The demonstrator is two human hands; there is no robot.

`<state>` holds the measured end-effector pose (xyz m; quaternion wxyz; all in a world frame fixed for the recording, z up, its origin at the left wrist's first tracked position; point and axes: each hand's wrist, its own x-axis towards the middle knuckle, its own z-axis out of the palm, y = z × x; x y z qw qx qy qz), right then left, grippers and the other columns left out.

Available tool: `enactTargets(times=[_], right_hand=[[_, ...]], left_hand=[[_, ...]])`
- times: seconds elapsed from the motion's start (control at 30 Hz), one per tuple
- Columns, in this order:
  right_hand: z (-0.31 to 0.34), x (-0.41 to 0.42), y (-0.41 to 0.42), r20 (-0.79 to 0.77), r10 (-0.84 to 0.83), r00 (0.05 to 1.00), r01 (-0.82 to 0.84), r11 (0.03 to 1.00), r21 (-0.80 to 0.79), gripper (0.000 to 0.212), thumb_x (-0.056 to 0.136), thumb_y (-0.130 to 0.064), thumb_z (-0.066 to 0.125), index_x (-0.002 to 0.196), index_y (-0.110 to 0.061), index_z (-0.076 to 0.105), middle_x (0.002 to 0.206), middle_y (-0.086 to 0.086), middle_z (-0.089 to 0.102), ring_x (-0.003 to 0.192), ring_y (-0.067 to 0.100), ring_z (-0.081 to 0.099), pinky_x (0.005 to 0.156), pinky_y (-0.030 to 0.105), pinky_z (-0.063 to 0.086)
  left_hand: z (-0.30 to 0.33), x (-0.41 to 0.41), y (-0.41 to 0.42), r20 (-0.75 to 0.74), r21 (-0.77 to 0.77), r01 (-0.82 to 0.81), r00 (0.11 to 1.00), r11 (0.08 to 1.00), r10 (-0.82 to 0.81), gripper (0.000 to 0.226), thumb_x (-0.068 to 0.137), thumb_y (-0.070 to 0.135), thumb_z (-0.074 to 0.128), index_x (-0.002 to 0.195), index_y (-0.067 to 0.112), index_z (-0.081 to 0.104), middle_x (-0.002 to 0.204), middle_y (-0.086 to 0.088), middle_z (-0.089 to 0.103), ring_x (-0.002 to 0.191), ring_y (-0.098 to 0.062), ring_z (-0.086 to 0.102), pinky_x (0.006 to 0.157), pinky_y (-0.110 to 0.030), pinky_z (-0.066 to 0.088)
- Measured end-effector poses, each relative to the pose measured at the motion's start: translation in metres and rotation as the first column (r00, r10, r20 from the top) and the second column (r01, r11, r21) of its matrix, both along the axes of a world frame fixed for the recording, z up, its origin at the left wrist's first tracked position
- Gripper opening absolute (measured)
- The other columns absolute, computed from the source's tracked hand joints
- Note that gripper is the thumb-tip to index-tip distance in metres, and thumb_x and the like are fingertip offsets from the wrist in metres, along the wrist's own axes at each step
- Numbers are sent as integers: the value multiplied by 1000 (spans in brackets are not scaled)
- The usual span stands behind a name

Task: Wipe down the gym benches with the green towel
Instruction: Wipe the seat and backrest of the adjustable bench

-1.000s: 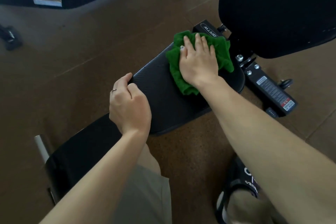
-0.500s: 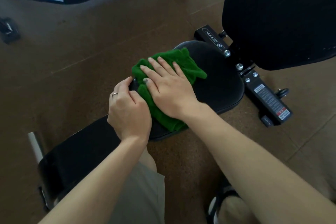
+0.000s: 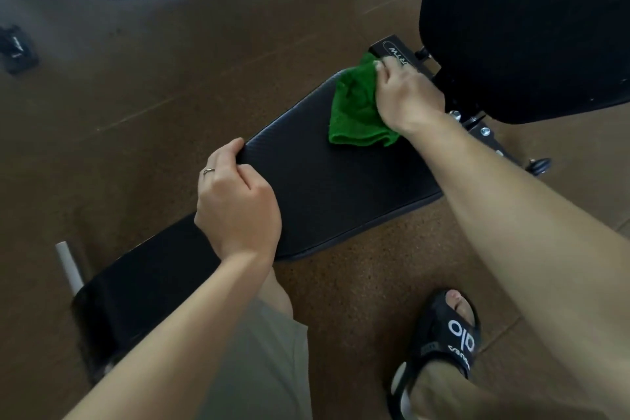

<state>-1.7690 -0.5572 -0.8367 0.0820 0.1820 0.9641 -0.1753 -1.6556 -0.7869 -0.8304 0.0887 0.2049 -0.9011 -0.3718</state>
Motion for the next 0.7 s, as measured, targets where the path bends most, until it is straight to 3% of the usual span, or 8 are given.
enactTargets(times=[0.07, 0.13, 0.2, 0.27, 0.37, 0.47, 0.57, 0.7], right_hand=[[-6, 14, -10, -54, -37, 998, 42, 995, 93, 55, 112, -42, 21, 150, -9, 42, 148, 23, 51, 136, 41, 46, 111, 49, 35], [-4, 19, -30, -35, -36, 999, 42, 985, 167, 61, 111, -43, 19, 160, -7, 29, 161, 26, 35, 150, 41, 32, 123, 51, 24], [3, 22, -53, 29, 26, 999, -30, 987, 158, 64, 111, -44, 14, 166, -12, 15, 172, 22, 12, 160, 37, 10, 129, 52, 8], [8, 32, -79, 41, 174, 984, -178, 977, 114, 63, 111, -46, 13, 167, -18, 10, 175, 14, 1, 162, 32, -1, 130, 50, 1], [9, 76, -111, -48, 381, 923, -379, 924, 46, 60, 111, -46, 18, 167, -24, 18, 175, 7, 5, 162, 26, 1, 130, 48, 2], [13, 118, -109, -95, 429, 898, -427, 903, 43, 61, 108, -46, 17, 165, -25, 25, 174, 5, 15, 161, 23, 9, 131, 44, 6], [13, 117, -80, -36, 412, 910, -407, 908, 96, 60, 109, -46, 10, 166, -29, 16, 175, 1, 8, 162, 20, 5, 131, 40, 5], [5, 41, -24, 20, 213, 977, -214, 970, 118, 58, 112, -44, 14, 167, -25, 12, 176, 7, 5, 162, 24, 3, 130, 41, 5]], left_hand=[[1, 1, 1, -2, -12, 0, 1000, 1000, 0, 42, 104, 12, 40, 138, 22, 62, 139, 6, 63, 126, -17, 56, 88, -29, 37], [1, 1, 1, 3, -30, 1, 1000, 1000, -1, 42, 104, 12, 39, 139, 22, 61, 139, 5, 62, 127, -18, 55, 87, -30, 36], [2, 1, 1, 9, -43, 7, 1000, 999, -7, 42, 104, 12, 40, 139, 21, 61, 140, 5, 61, 128, -19, 55, 87, -30, 35], [2, 0, 1, 14, -46, 11, 1000, 999, -11, 43, 103, 12, 39, 139, 21, 61, 140, 4, 61, 128, -20, 54, 87, -31, 35], [2, 1, -1, 7, -35, 23, 1000, 999, -23, 43, 103, 11, 40, 139, 20, 61, 139, 2, 62, 127, -22, 56, 87, -31, 37], [1, 1, -2, -1, -15, 32, 999, 999, -32, 43, 103, 11, 39, 139, 20, 61, 140, 2, 62, 128, -21, 56, 88, -31, 38], [2, 2, -1, 11, -1, 15, 1000, 1000, -15, 44, 103, 10, 40, 139, 21, 61, 141, 3, 61, 129, -21, 54, 89, -30, 34], [0, 1, -1, -2, -3, 7, 1000, 1000, -7, 43, 103, 10, 40, 139, 21, 61, 140, 4, 62, 129, -20, 55, 90, -31, 36]])
